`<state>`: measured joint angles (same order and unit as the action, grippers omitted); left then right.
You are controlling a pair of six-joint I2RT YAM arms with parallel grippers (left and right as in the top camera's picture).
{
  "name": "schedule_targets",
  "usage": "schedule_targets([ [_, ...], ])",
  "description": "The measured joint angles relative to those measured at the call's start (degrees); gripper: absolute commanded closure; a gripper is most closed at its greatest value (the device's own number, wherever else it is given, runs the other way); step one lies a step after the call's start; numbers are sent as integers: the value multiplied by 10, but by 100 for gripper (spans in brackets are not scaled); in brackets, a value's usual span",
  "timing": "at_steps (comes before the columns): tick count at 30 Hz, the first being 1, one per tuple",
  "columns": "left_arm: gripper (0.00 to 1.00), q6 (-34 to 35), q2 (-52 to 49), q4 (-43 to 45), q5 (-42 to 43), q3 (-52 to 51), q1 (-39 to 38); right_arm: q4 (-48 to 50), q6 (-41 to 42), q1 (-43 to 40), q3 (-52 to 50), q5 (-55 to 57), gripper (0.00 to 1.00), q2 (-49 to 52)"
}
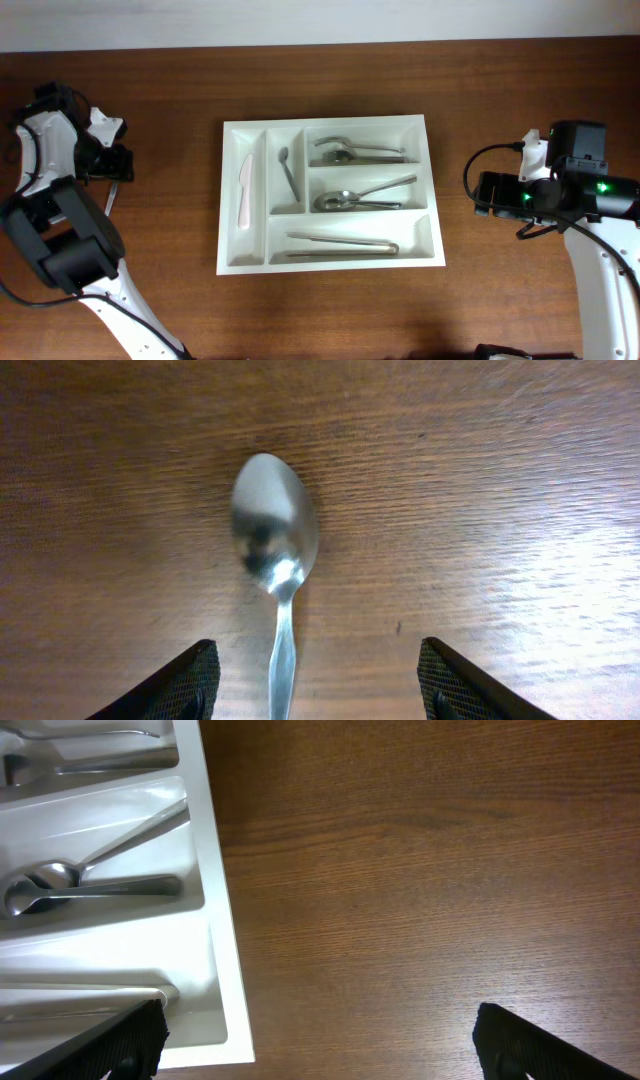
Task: Pack container
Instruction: 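Move the left gripper to the last metal spoon and grasp it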
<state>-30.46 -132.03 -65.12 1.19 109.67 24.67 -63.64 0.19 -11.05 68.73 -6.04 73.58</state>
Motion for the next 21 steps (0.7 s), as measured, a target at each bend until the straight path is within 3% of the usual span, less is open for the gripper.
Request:
schedule_targets([
  [9,41,-2,-25,0,1,0,0,0,-2,0,0,0,1,0],
  [21,41,-2,-24,8,2,-19,16,0,-3,0,0,0,1,0],
])
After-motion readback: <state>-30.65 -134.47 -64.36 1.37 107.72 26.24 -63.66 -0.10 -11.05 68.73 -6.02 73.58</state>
